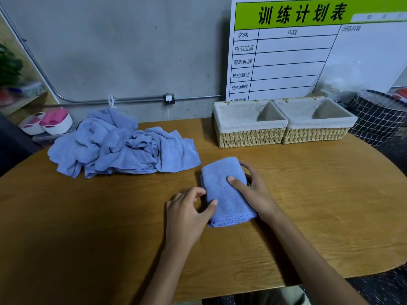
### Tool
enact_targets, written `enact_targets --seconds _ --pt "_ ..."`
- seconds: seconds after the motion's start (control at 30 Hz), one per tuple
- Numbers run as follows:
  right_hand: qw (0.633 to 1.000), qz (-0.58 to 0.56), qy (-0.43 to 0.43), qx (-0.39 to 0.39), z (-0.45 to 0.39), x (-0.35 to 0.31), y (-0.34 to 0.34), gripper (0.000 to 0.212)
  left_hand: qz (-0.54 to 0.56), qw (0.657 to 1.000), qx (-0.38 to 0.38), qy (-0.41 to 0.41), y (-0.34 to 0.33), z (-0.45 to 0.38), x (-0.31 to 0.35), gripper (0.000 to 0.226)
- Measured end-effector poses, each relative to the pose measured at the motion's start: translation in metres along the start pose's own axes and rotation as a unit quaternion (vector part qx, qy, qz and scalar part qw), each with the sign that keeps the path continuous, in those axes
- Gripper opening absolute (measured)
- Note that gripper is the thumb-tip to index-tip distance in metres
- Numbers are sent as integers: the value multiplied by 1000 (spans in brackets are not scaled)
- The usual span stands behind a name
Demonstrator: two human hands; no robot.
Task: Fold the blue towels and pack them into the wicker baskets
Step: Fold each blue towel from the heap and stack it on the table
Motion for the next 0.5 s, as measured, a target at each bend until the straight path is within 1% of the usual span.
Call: enact_targets --seconds 0.2,0.3,0.5 --pt "1000 10 2 4 -3 5 1 53 1 1000 -2 1 0 0 1 39" --pt "1000 13 -3 4 -8 5 4 52 7 1000 0 1 0 1 1 31" --pt "998 44 -7 46 -37 -1 29 55 6 1000 0 -3 1 1 0 24"
Point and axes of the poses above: each hand's wrist, its own z-axis away from the middle knuckle, its own y-axis out of the back of the hand, x = y × z, the point moved 2 cm from there along -z, towards the middle knuckle, and after that the axes turned 9 degrees about -y, right-handed, at the moved point
